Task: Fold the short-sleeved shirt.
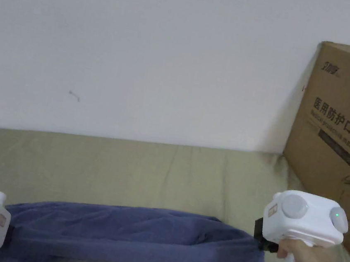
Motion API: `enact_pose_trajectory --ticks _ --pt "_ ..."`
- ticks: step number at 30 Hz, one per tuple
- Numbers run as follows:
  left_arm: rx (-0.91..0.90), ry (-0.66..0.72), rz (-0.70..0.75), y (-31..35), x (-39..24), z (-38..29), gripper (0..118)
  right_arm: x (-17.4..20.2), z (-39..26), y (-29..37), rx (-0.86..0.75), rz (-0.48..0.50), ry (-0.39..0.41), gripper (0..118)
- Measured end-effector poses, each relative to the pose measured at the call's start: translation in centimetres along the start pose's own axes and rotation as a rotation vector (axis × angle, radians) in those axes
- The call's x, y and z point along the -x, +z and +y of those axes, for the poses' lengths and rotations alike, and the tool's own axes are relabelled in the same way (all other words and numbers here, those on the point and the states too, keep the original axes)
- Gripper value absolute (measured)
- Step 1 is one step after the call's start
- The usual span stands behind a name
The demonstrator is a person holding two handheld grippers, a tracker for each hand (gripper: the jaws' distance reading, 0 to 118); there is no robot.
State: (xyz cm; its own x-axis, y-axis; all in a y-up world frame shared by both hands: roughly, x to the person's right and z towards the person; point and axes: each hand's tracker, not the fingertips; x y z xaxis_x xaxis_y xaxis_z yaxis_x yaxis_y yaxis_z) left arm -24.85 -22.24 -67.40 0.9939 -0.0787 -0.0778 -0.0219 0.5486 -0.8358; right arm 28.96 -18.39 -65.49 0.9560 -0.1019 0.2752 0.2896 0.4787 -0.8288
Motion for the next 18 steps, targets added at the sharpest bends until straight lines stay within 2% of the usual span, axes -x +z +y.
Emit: enact_pose_trajectory --ticks 2,6,10,13,15,18 --pt "0.01 -0.028 -0.014 -1.1 0.4 -1.2 3 -0.4 -2.0 -1.1 0.005 -0.002 0.012 3" --pt "0.003 -0.043 -0.054 0.6 2.2 -3.7 3 -0.9 -6.1 -0.5 0.01 -0.004 0.057 3" --pt "-0.052 -0.012 -0.093 4.6 3.8 -7.6 3 -2.1 -12.4 2.2 0.011 0.073 0.075 3" --pt "-0.055 0.015 -0.115 7.9 5.5 -11.4 3 -3.1 -17.6 4.8 -0.003 0.073 0.094 3" --pt "-0.051 0.024 -0.155 10.4 6.9 -14.8 3 -4.0 -21.0 6.7 0.01 0.106 0.092 3" --pt "-0.06 -0.031 -0.097 13.5 8.4 -19.7 3 -5.0 -26.1 9.6 0.052 0.115 0.102 3"
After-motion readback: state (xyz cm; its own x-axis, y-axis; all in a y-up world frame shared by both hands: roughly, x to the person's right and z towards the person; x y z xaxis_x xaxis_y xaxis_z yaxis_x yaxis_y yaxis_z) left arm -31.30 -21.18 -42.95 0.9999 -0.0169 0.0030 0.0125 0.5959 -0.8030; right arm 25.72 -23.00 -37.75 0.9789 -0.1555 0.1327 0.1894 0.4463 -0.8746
